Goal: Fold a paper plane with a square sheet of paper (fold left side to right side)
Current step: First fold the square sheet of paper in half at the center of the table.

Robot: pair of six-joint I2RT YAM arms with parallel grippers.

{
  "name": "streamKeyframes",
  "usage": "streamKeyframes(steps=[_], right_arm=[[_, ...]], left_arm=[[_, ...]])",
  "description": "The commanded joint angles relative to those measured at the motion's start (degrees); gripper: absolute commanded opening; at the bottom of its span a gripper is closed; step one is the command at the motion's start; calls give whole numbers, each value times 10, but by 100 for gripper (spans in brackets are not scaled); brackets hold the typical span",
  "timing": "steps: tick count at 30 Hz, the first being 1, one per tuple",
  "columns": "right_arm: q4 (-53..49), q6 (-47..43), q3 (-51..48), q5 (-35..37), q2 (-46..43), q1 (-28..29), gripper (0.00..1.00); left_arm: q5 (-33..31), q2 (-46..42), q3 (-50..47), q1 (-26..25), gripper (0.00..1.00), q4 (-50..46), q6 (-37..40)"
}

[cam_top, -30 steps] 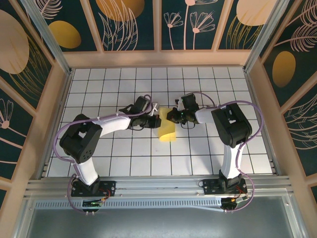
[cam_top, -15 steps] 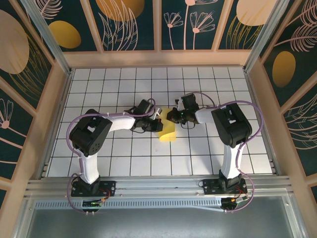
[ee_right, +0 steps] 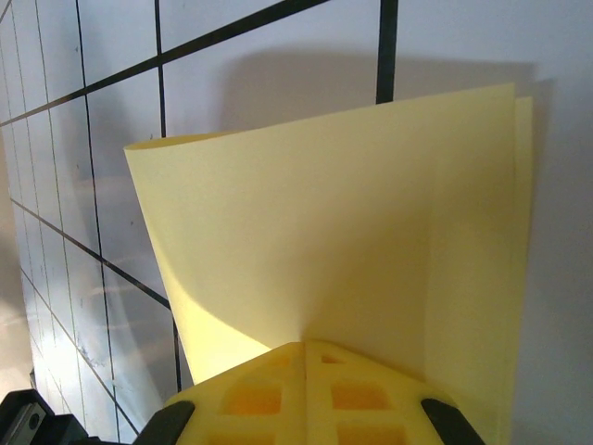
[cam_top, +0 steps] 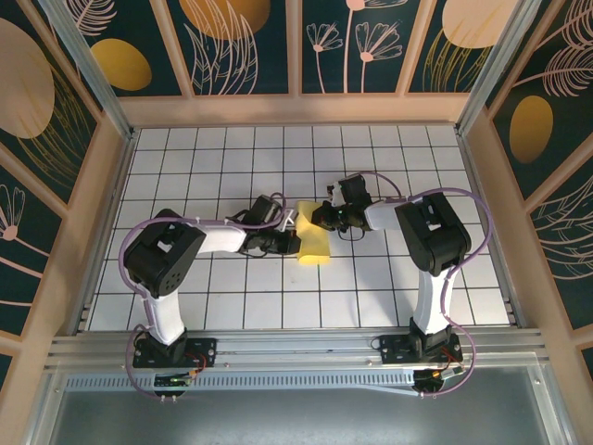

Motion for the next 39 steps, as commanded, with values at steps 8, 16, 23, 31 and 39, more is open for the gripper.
streamKeyframes(steps=[8,16,23,31,39], right_arm=[[-48,-21,-5,52,37,-7,0],[-47,-21,-5,49,37,-6,0],[-48,-21,-4,49,35,-5,0],[-48,-20,-4,49,35,-4,0],[-48,-20,-3,51,37,-3,0]], left_arm=[[5,-33,-75,-16,4,-60,-5],[-24,-74,-63,-17,4,-70,-17],[-55,-80,12,-13,4,-101,-6],[5,-15,41,-19,4,-60,-12],[13,-2,26,-21,4,-58,-6]])
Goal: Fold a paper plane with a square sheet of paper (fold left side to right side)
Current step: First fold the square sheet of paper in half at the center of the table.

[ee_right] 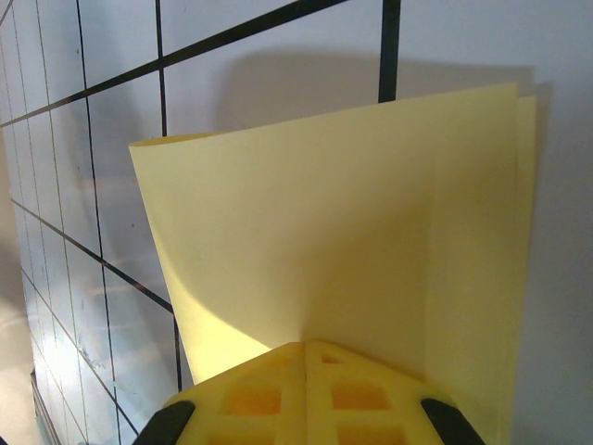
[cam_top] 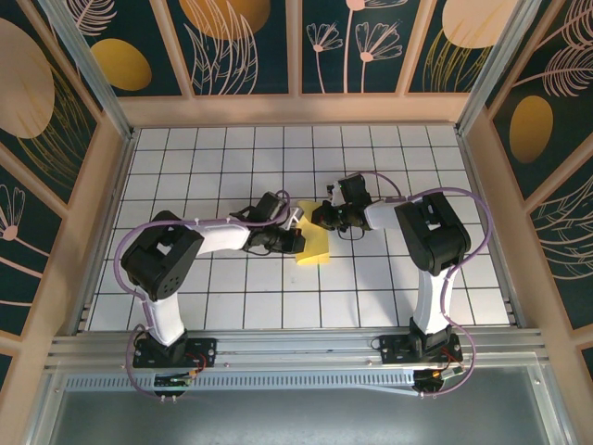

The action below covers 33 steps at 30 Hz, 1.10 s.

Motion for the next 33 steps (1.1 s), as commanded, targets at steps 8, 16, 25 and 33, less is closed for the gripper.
streamKeyframes(steps=[8,16,25,33], right_arm=[[-52,-22,-3,55,37,-3,0],[-56,-23,-1,57,39,-3,0],[-57,-23,-1,56,40,-2,0],[-57,-24,-1,56,40,0,0]], left_arm=[[16,7,-59,-4,4,1,8],[4,-27,-102,-8,4,-12,17],[-3,-55,-112,-19,5,-9,14],[-41,-77,-67,-18,4,-36,13]])
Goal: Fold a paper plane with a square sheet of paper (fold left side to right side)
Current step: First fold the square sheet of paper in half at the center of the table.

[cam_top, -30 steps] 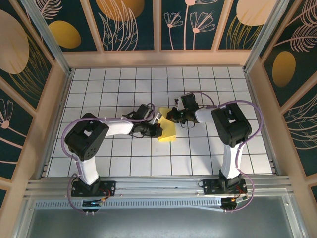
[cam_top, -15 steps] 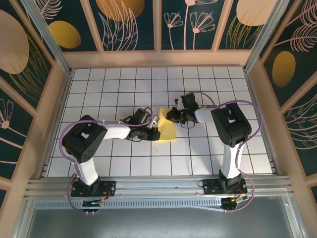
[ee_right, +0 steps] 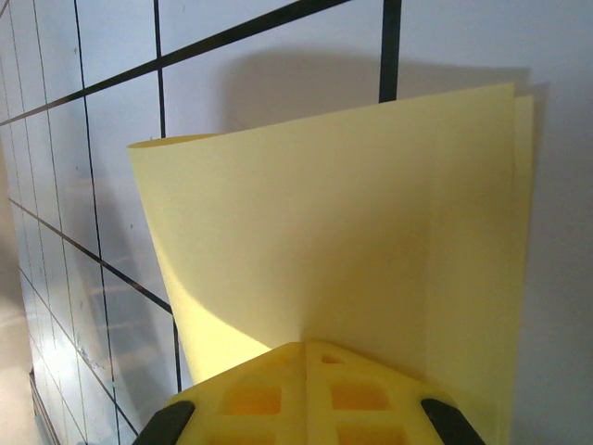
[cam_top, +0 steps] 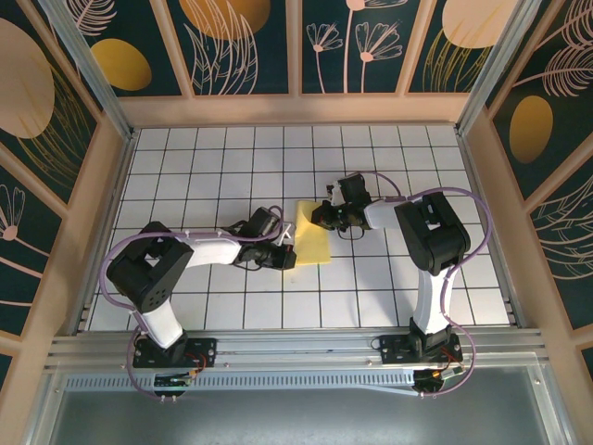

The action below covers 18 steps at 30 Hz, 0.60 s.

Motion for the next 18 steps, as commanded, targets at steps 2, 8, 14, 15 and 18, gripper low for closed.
streamKeyframes(steps=[2,8,14,15,18], right_arm=[[-49,-21,-5,55,38,0,0],[-49,-20,-5,56,37,2,0],[-50,-20,-4,56,37,2,0],[-51,-20,-4,56,37,2,0],[-52,-20,-2,56,38,2,0]], left_arm=[[-19,-13,43,-3,4,-33,5],[6,28,80,-3,4,-8,2],[19,60,79,-3,4,1,4],[19,60,73,-3,4,1,5],[20,55,53,-3,4,1,5]])
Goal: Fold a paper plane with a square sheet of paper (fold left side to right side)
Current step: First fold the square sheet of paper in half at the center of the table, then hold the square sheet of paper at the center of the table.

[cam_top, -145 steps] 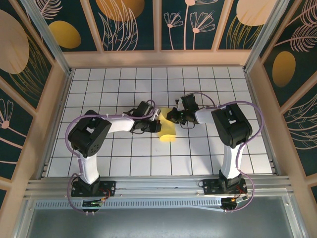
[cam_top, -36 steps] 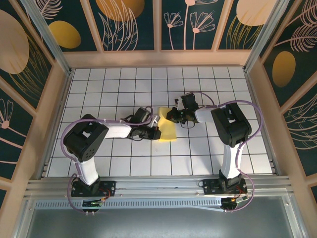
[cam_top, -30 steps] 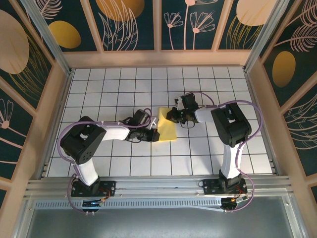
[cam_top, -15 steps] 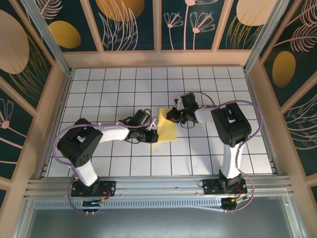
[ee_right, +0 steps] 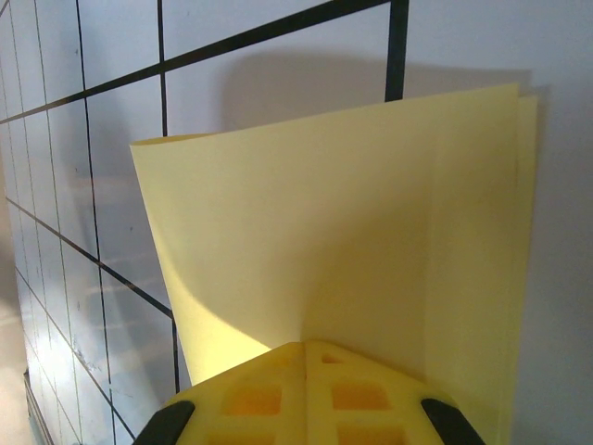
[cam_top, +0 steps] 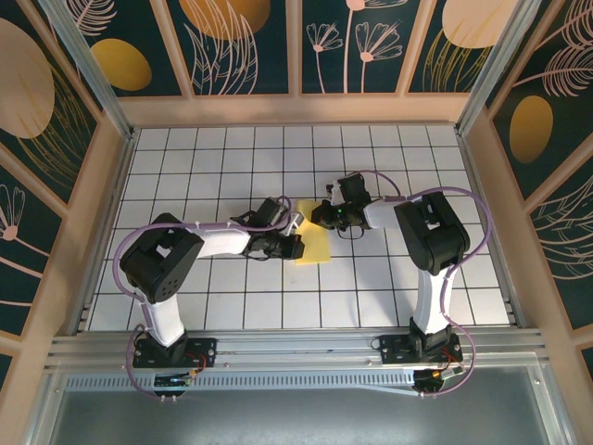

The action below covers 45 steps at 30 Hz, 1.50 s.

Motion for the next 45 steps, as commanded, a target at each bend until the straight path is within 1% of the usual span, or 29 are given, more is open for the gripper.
streamKeyframes(steps=[1,5,10,13,16,19,21,25,30,37,45], right_arm=[[-51,-15,-7,53,36,2,0],[-53,-16,-5,54,38,1,0],[-50,-16,-6,51,37,2,0],[-45,-16,-7,47,36,4,0],[-42,-16,-5,42,35,5,0],[-40,-16,-5,41,34,7,0],[-40,-15,-5,42,33,7,0],[-41,-16,-5,42,32,8,0],[-42,-16,-4,40,34,9,0],[-45,-16,-1,42,32,12,0],[-53,-17,17,36,22,12,0]], left_arm=[[18,-4,-25,-3,4,0,6],[27,-21,-57,-4,4,4,5],[56,-56,-82,-4,5,5,5],[51,-93,-67,-2,5,-1,4],[44,-99,-23,19,4,-25,6],[44,-75,21,49,3,-40,13],[33,-38,58,60,1,-56,24],[13,22,118,60,1,-82,52],[-6,66,155,60,2,-89,67],[-25,104,169,61,2,-93,66],[-37,109,140,60,2,-83,54]])
